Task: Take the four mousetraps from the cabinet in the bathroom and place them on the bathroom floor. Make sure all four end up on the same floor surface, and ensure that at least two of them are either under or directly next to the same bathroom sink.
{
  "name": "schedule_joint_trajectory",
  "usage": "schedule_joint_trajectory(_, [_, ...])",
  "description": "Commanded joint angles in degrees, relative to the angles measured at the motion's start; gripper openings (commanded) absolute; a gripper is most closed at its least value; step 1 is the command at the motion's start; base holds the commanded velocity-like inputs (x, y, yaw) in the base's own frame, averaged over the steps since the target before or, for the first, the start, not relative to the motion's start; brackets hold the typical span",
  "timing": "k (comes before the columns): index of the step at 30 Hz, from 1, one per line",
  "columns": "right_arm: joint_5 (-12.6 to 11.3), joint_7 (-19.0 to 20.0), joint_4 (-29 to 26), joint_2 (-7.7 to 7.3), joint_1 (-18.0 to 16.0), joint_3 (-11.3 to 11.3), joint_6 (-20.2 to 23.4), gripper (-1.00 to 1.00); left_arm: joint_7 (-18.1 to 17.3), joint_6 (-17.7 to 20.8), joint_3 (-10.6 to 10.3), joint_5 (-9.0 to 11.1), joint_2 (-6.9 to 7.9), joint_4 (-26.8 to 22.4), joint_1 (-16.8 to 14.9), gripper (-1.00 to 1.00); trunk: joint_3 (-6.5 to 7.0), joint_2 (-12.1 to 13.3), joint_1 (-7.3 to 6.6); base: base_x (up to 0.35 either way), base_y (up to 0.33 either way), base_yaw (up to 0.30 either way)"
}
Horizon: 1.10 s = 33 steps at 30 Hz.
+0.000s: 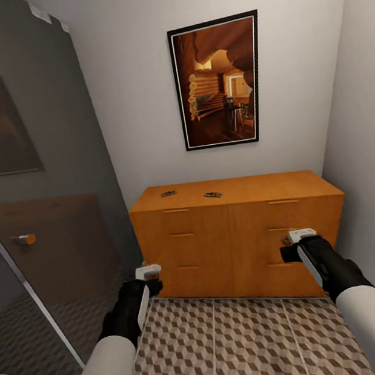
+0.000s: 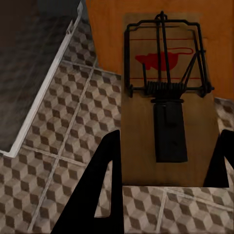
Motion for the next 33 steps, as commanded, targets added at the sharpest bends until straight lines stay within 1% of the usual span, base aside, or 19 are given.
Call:
schedule_joint_trajectory(1, [0.5,0.3,2.2,0.03,0.0,-0.1,-1.1,-1.0,0.0,-1.6,0.3,-0.5,-0.07,2.1,0.0,-1.0,-0.06,0.0,-0.01,-0.031,0.023,0.0])
schedule_joint_trajectory(2, [0.6,0.3,5.7,0.04,0.0,-0.1,-3.7,-1.0,0.0,-4.1,0.3,-0.5,-0.07,5.0,0.0,-1.0,-0.06,0.0,-0.01,-0.016,0.012,0.0])
schedule_joint_trajectory(6, [0.9,0.2,14.6,0.07,0.1,0.0,-10.5,-1.0,0.1,-10.1,0.4,-0.4,-0.05,12.5,0.0,-1.0,-0.06,0.0,-0.01,-0.006,0.004,0.0])
schedule_joint_trajectory(7, [1.1,-0.1,19.6,0.15,0.1,0.0,-13.8,-1.0,0.2,-11.9,0.5,-0.4,0.12,16.9,0.0,-1.0,-0.06,0.0,-0.01,-0.001,0.001,0.0])
schedule_joint_trajectory(9, [1.1,-0.3,24.6,0.28,0.1,0.1,-17.3,-1.0,0.2,-13.3,0.6,-0.4,0.9,20.9,0.0,-1.0,-0.06,0.0,-0.01,0.0,0.0,0.0])
schedule_joint_trajectory(10, [1.2,-0.4,28.3,0.44,0.1,0.1,-19.8,-1.0,0.2,-14.6,0.6,-0.2,1.77,23.9,0.0,-1.0,-0.06,0.0,-0.01,0.0,0.0,0.0])
schedule_joint_trajectory(11, [1.3,-0.5,31.9,0.74,0.1,0.1,-22.2,-1.0,0.3,-16.8,0.6,1.0,2.83,27.3,0.0,-1.0,-0.06,0.0,-0.01,0.0,0.0,0.0])
schedule_joint_trajectory(12, [1.3,-0.4,35.9,1.01,0.1,0.1,-25.0,-1.0,0.3,-20.1,0.6,3.9,4.04,32.4,0.0,-1.0,-0.06,0.0,-0.01,0.0,0.0,0.0])
schedule_joint_trajectory(13, [1.3,-0.4,38.2,1.22,0.1,0.1,-26.3,-1.0,0.3,-22.0,0.6,6.4,4.84,35.4,0.0,-1.0,-0.06,0.0,-0.01,0.0,0.0,0.0])
schedule_joint_trajectory(14, [1.3,-0.5,39.7,1.52,0.1,0.1,-26.8,-1.0,0.3,-23.0,0.6,7.7,5.31,36.9,0.0,-1.0,-0.06,0.0,-0.01,0.0,0.0,0.0])
schedule_joint_trajectory(15, [1.3,-0.5,41.2,1.89,0.1,0.1,-27.2,-1.0,0.3,-23.7,0.6,8.7,5.7,38.1,0.0,-1.0,-0.06,0.0,-0.01,0.0,0.0,0.0])
schedule_joint_trajectory(17, [1.3,-0.5,44.0,2.41,0.1,0.2,-28.1,-1.0,0.3,-24.6,0.5,9.7,6.17,39.2,0.0,-1.0,-0.06,0.0,-0.01,0.0,0.0,0.0])
schedule_joint_trajectory(20, [1.1,-0.3,46.8,2.63,0.3,0.2,-30.0,-1.0,0.3,-25.0,0.5,10.2,6.38,39.7,0.0,-1.0,-0.06,0.0,-0.01,0.0,0.0,0.0])
schedule_joint_trajectory(23, [1.3,-0.4,47.8,2.64,0.3,0.4,-31.3,-1.0,0.3,-25.4,0.5,10.4,6.46,39.9,0.1,-1.0,-0.06,0.0,-0.01,0.0,0.0,0.0])
schedule_joint_trajectory(25, [1.3,-0.7,48.0,2.69,0.3,0.4,-31.6,-1.0,0.3,-26.4,0.6,10.5,6.48,40.0,0.4,-1.0,-0.06,0.0,-0.01,0.0,0.0,0.0])
schedule_joint_trajectory(28, [1.1,-0.8,48.2,2.5,0.5,0.4,-31.8,-1.0,0.3,-29.1,0.6,10.8,6.53,40.1,1.6,-1.0,-0.06,0.0,-0.01,0.0,0.0,0.0])
schedule_joint_trajectory(29, [1.1,-0.8,48.2,2.36,0.8,0.5,-31.8,-1.0,0.3,-29.8,0.6,11.1,6.65,40.1,2.1,-1.0,-0.06,0.0,-0.01,0.0,0.0,0.0])
schedule_joint_trajectory(32, [1.0,-0.9,48.2,2.08,1.8,0.4,-31.9,-1.0,0.3,-30.8,0.6,13.1,7.58,40.1,2.7,-1.0,-0.06,0.0,-0.01,0.0,0.0,0.0])
schedule_joint_trajectory(33, [1.0,-0.9,48.2,1.98,2.0,0.4,-31.9,-1.0,0.3,-31.0,0.6,14.3,8.13,40.1,2.8,-1.0,-0.06,0.0,-0.01,0.0,0.0,0.0])
